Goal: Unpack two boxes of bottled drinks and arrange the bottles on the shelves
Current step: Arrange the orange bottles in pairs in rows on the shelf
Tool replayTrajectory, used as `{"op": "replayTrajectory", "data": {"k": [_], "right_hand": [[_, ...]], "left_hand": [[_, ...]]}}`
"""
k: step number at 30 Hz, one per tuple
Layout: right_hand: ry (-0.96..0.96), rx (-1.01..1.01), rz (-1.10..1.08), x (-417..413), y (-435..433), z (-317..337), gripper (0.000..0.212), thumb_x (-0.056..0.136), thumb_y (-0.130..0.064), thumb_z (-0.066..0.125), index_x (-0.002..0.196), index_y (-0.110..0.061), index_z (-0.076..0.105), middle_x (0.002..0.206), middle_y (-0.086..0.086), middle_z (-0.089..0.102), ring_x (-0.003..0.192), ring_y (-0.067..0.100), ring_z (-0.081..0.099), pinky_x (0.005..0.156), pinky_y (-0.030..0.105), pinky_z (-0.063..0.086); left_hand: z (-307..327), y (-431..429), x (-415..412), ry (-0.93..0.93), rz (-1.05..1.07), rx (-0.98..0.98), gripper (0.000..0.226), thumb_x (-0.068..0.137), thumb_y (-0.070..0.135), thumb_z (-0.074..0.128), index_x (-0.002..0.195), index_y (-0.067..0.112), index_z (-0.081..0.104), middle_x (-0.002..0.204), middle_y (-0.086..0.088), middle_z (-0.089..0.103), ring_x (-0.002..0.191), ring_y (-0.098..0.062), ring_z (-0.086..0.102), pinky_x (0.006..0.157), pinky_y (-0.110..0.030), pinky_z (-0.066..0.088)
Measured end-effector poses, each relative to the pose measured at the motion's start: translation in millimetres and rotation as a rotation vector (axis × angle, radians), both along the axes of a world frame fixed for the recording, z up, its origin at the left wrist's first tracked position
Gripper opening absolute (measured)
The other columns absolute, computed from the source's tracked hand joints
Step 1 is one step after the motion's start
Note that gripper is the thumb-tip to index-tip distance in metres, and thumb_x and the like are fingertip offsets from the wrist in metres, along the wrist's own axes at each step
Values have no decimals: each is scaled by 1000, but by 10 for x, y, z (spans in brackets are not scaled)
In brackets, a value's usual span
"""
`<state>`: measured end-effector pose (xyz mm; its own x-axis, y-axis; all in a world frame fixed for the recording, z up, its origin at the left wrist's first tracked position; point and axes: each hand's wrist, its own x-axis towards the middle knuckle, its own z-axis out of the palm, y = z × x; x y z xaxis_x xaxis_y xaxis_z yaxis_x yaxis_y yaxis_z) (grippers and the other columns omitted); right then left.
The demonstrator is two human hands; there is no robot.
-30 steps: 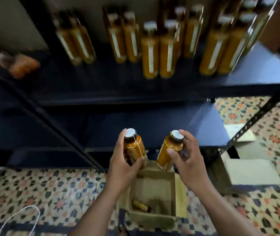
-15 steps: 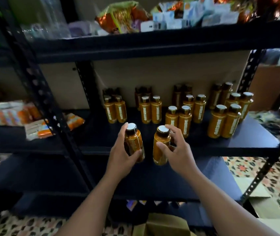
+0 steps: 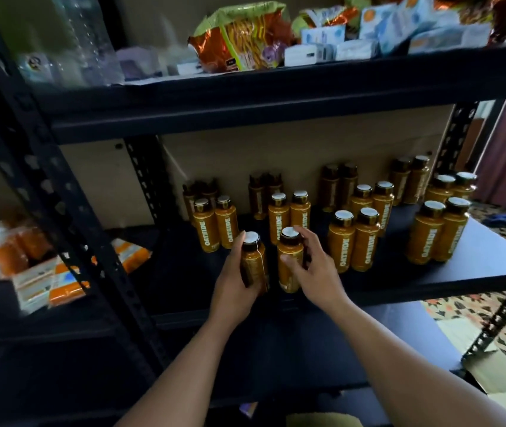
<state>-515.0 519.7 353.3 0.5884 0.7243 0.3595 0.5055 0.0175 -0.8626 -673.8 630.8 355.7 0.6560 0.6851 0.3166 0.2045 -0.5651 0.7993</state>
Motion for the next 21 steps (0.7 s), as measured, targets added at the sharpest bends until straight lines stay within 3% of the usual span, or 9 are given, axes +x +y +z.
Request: {"op": "replayTrajectory", "data": {"k": [3,5,8,11,14,17,21], "right_hand": [[-1,-43,39,51,106,-46,82,97,-30,70,148,-65,16,150,-35,36,142,-1,37,115,32,39],[14,-96,64,85,160,-84,93,97,-28,70,147,-69,3,148,-44,25,141,-4,31,116,31,35],[69,-161,91,194,252,-160,101,96,-30,71,153,-63,-5,160,-27,25,147,5,30,122,43,32],[89,-173,112,279,302,-189,100,95,-32,73,157,-56,-1,153,-29,28,142,1,31,121,43,33],[112,-156,121,331,346,-206,99,94,-35,73,156,-58,0,161,-23,27,145,5,30,121,45,34],[159,-155,121,375,366,-304,100,91,-38,76,153,-63,1,166,-15,28,150,14,31,121,50,33],[272,-147,158,432,348,-415,107,91,-22,77,154,-61,0,166,-11,30,151,12,30,123,49,30]], "left_hand": [[7,112,95,44,-45,-4,102,92,20,72,153,60,0,164,15,26,148,-6,30,117,-38,36],[7,167,120,70,-81,-41,103,95,21,69,153,58,-8,164,19,22,146,-1,28,115,-31,32],[-37,246,138,69,-112,-99,107,94,19,69,152,58,-12,159,26,22,144,2,27,110,-24,31],[-91,279,207,-23,-9,-156,116,85,25,80,152,61,-8,159,22,29,142,2,34,110,-29,33],[-74,263,321,-65,113,-163,127,75,28,89,147,65,-9,151,19,35,131,3,39,103,-30,37],[-93,253,363,-81,121,-154,123,80,22,85,152,57,-8,145,31,29,133,5,29,104,-27,32],[-176,289,347,-86,134,-166,112,89,19,78,155,54,-5,138,29,37,128,7,36,102,-25,36]]}}
